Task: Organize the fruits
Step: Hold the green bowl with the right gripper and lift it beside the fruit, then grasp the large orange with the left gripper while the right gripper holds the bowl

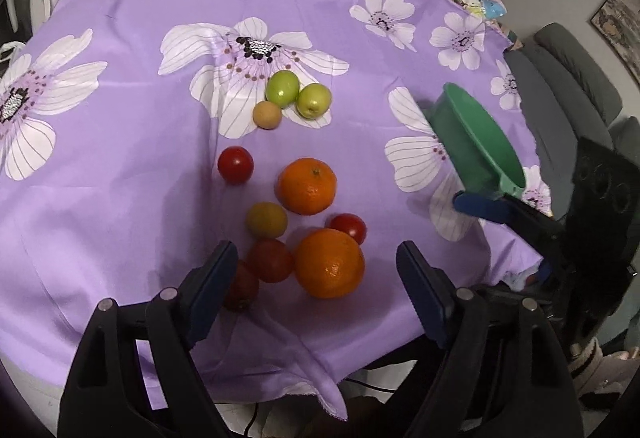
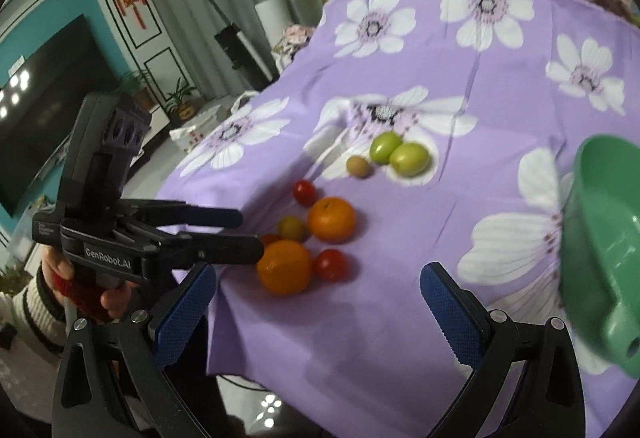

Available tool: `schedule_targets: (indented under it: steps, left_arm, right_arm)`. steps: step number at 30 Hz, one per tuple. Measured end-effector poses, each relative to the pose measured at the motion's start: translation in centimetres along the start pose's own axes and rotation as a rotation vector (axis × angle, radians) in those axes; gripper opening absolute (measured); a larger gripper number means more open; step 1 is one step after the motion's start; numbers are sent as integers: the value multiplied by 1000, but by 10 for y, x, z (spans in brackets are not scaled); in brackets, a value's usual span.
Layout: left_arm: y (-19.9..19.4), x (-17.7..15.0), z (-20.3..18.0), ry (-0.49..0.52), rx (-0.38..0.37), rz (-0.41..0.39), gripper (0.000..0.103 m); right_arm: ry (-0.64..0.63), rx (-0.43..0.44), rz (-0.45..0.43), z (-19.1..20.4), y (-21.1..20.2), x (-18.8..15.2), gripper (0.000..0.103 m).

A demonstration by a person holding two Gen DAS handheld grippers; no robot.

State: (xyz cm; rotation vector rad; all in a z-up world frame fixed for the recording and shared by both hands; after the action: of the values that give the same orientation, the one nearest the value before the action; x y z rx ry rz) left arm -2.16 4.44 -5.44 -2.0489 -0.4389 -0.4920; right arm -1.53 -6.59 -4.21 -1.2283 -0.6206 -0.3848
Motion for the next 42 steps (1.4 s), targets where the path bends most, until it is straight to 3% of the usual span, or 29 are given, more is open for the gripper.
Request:
schedule_targets:
  steps: [4, 10, 12, 18, 26, 30, 42]
  left_arm:
    - [-4, 0, -3, -8, -54, -10, 79]
    - [1, -7, -6, 24, -67, 12, 67]
    - [4, -8, -6, 33, -58, 22, 65]
    - [9, -6, -5, 17, -92, 29, 59]
    - [14, -4, -9, 5, -130, 47, 55]
    - [20, -3, -6, -14, -128, 70, 53]
    - [28, -5, -2, -11, -103, 126, 51]
  right_arm:
    - [-13, 10, 20, 8, 1, -9, 96]
    - [-3, 16, 30, 3, -5, -15, 93]
    - [10, 30, 40, 2, -7, -16, 82]
    - [-9, 76, 97, 12, 6, -23, 71]
    - [-3, 124, 120, 21, 25, -26, 67]
    - [28, 148, 140, 19, 35, -28, 60]
    - [91, 185, 185, 16, 58, -25, 56]
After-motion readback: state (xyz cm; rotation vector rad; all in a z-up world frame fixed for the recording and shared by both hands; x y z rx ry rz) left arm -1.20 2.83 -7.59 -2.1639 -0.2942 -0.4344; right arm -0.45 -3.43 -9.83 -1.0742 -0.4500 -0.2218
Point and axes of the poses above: each gripper's, at about its wrist camera, not at the fingertips, and y roughly the way its jaws point, z to its left, x to its top, the point moved 6 cm from there along y, roughly the way its jaws point, and after that the axes turned 2 degrees about -x, right-handed, at the moved point
